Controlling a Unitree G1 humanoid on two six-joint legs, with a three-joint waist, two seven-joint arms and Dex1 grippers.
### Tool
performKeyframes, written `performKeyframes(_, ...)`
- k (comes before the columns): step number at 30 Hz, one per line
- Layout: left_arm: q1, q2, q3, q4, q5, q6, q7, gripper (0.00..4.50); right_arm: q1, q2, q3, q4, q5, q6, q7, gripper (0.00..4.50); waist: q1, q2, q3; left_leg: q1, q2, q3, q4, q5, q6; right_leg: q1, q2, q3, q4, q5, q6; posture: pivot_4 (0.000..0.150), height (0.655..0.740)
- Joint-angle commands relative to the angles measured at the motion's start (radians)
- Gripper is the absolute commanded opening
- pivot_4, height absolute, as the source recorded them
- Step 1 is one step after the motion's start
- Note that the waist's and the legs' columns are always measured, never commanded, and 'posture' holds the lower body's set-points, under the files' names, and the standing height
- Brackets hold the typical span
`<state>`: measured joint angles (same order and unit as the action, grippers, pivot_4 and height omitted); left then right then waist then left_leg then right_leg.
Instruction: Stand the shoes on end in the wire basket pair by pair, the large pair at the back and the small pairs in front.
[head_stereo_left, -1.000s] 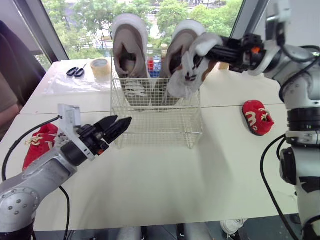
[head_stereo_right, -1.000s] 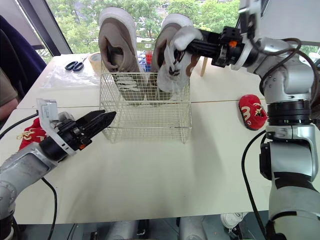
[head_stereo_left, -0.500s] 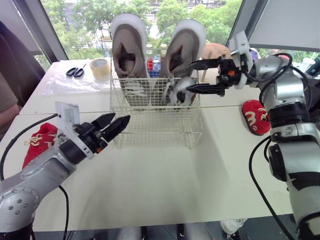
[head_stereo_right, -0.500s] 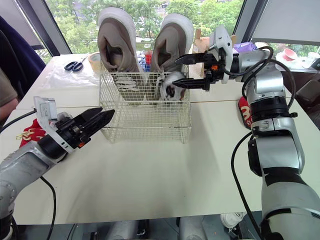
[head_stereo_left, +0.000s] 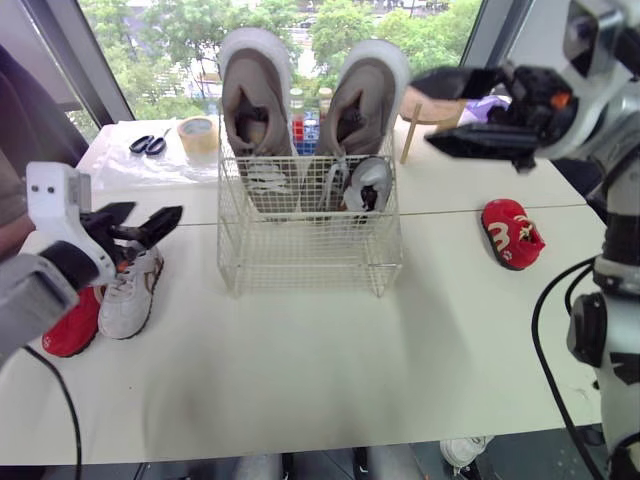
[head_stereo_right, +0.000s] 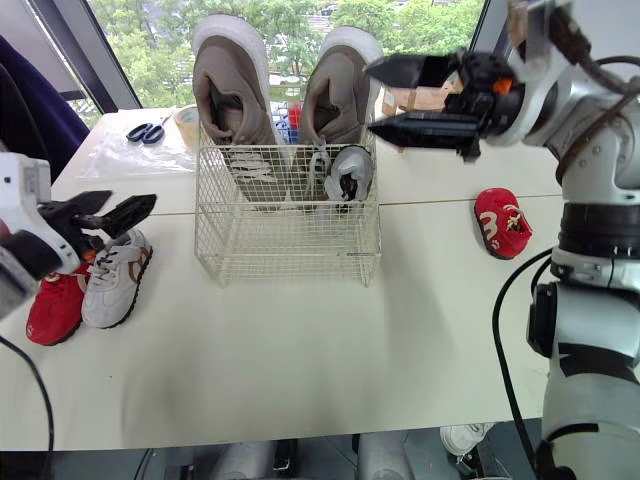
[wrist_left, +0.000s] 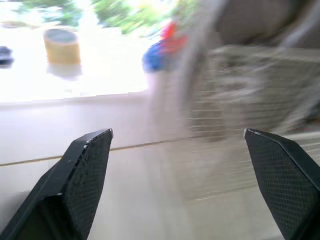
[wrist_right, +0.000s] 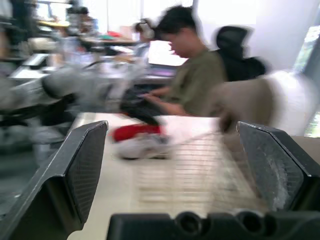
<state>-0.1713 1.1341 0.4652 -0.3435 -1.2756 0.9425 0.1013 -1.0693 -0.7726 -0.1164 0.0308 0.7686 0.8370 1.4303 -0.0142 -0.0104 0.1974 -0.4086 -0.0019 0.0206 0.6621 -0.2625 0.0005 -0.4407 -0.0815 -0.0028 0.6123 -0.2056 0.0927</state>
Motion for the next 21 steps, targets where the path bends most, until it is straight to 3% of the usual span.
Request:
performKeyframes(1, -0.121, 0.064, -0.038, 0.13, -0.056, 0.179, 0.061, 4.45, 0.066, -0.014, 0.04, -0.192, 0.059, 0.048, -0.011, 4.5, 0.0, 0.0, 0.0, 0.0, 0.0, 0.0, 0.0, 0.0, 0.0, 0.0, 0.0, 0.0, 0.0, 0.0, 0.0, 0.15, 0.74)
performKeyframes(4, -0.278, 0.058, -0.11, 0.204, -0.095, 0.295, 0.066, 4.45, 0.114, -0.001, 0.053, -0.246, 0.077, 0.055, -0.035, 4.5, 0.004, -0.002, 0.001, 0.0, 0.0, 0.0, 0.0, 0.0, 0.0, 0.0, 0.0, 0.0, 0.001, 0.001, 0.003, 0.15, 0.74)
performKeyframes(10, -0.515, 0.016, -0.304, 0.372, 0.066, 0.465, -0.018, 4.45, 0.155, 0.015, 0.072, -0.28, 0.08, 0.039, -0.075, 4.5, 0.003, -0.005, 0.001, 0.0, -0.002, 0.002, 0.001, 0.0, 0.0, 0.001, 0.0, 0.0, 0.001, 0.002, 0.004, 0.15, 0.74)
performKeyframes(21, -0.639, -0.122, -0.388, 0.534, 0.323, 0.57, -0.184, 4.45, 0.195, 0.041, 0.035, -0.361, 0.166, 0.094, -0.248, 4.5, 0.003, -0.006, 0.001, -0.001, -0.001, 0.001, 0.001, 0.0, -0.001, -0.001, 0.0, 0.0, 0.002, 0.002, 0.005, 0.15, 0.74)
